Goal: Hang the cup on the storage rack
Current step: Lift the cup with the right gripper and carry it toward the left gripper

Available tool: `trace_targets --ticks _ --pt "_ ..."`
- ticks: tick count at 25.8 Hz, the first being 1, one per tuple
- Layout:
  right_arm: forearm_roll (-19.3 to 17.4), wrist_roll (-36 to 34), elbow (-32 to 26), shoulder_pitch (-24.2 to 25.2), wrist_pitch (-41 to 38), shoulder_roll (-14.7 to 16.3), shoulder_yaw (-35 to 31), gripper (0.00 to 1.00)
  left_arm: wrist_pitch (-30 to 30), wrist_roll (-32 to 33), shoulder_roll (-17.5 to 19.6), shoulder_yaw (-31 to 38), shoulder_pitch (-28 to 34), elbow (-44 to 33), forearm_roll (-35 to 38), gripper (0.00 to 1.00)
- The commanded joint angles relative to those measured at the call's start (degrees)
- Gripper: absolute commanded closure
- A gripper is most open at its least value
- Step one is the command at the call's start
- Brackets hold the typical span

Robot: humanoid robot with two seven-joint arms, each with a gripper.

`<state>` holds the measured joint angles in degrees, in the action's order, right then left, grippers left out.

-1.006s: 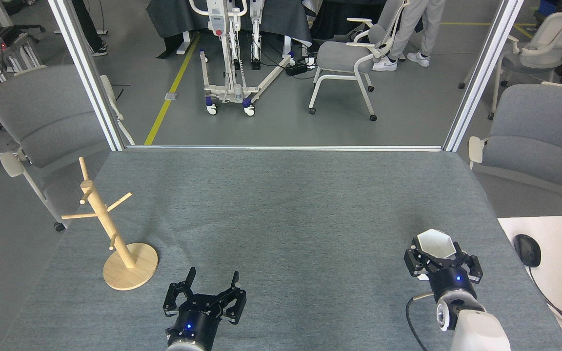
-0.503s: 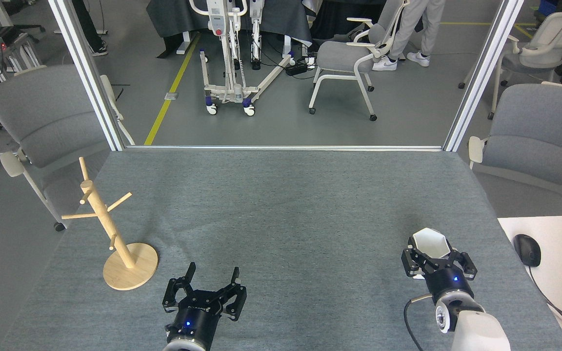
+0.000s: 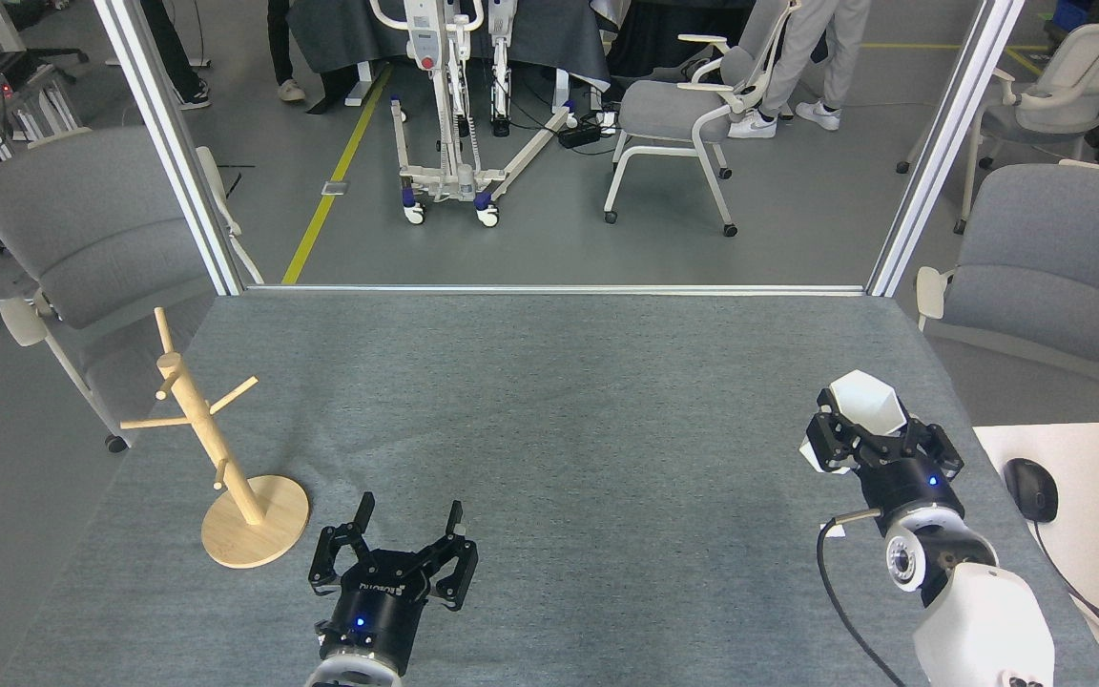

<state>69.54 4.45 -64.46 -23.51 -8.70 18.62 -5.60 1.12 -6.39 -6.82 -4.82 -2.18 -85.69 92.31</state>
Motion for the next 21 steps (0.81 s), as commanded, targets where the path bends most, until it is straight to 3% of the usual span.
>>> trace_targets --ticks 1,4,6,9,15,21 --pt "-5.6 7.6 -9.7 0.4 6.6 0.3 0.6 0.73 0.6 -0.4 0.6 -0.1 0.3 -1.6 0.1 0.01" --pt "-5.6 8.0 -14.8 2.0 14.8 -0.2 2.6 0.73 2.9 -0.5 1.1 -1.7 0.8 -2.1 1.0 0.01" --pt "-5.6 8.0 -18.2 2.2 20.0 -0.2 6.7 0.74 7.4 -0.5 3.5 -5.4 0.7 -2.1 2.6 0.01" --pt "-5.3 8.0 -22.6 2.6 32.6 -0.1 15.4 0.74 9.5 -0.6 6.3 -10.3 0.0 -1.9 8.4 0.01" --pt "-3.9 8.3 -29.8 1.5 54.8 -0.4 31.1 0.74 12.7 0.1 5.9 -22.9 -6.1 2.1 12.4 0.01" --pt "3.1 12.9 -32.0 0.5 62.3 -3.9 38.5 0.75 12.9 0.6 3.0 -26.3 -14.8 10.1 12.3 0.01"
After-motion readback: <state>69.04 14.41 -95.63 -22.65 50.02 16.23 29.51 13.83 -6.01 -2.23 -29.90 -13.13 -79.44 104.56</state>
